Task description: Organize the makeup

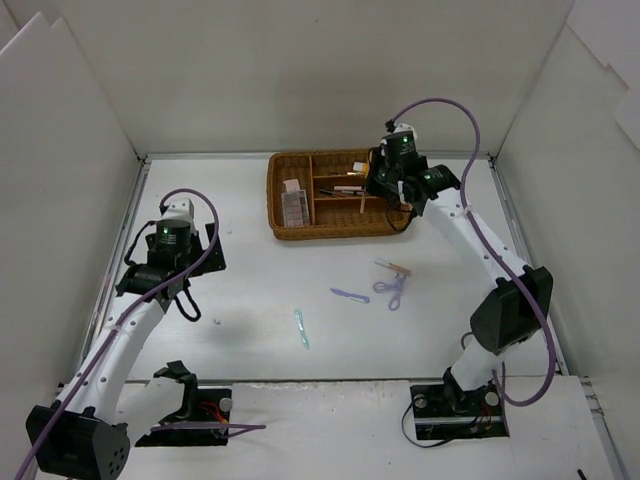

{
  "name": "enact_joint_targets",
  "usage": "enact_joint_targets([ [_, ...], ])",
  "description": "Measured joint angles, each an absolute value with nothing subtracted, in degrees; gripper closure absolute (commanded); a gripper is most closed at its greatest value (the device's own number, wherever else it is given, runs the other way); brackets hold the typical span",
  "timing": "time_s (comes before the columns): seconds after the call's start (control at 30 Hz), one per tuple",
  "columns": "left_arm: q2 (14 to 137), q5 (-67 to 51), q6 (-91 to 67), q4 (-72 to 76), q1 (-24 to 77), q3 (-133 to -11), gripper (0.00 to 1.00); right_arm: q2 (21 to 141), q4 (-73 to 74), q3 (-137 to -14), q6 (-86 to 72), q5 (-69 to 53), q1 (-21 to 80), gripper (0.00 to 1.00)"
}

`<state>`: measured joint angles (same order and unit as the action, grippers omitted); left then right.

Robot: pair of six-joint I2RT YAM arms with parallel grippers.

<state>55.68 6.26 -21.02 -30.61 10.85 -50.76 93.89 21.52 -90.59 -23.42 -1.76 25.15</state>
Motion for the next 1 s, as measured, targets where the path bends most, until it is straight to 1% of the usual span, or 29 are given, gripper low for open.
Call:
enact_joint_targets([
  [0.17, 55.57, 6.24, -21.02, -30.61, 10.85, -50.76, 0.03, 101.41, 21.19, -97.58, -39.55, 2.85, 23.22, 1.0],
  [0.37, 54.76, 6.22, -21.02, -30.61, 10.85, -50.76, 0.03, 110.3, 20.71, -101.71, -57.06, 7.64, 23.33, 1.0],
  [0.67, 54.61, 5.78, -21.02, -30.61, 10.85, -50.76, 0.03, 122.91, 19.94, -108.2, -74.59, 9.69, 23.0, 1.0],
  [0.87, 54.61, 5.28, -20.99, -30.61, 10.85, -50.76, 0.03, 126.56, 19.81, -110.32, -80.73, 10.76, 22.37, 0.94],
  [0.93, 54.63, 5.02, -20.99, -30.59, 10.85, -50.76, 0.03, 127.13, 19.7, -110.72, -82.52, 11.25, 22.0, 0.91],
  [1.0, 54.65, 4.73, -20.99, -30.59, 10.85, -50.76, 0.03, 127.42, 19.33, -110.8, -83.85, 11.4, 21.56, 0.86],
])
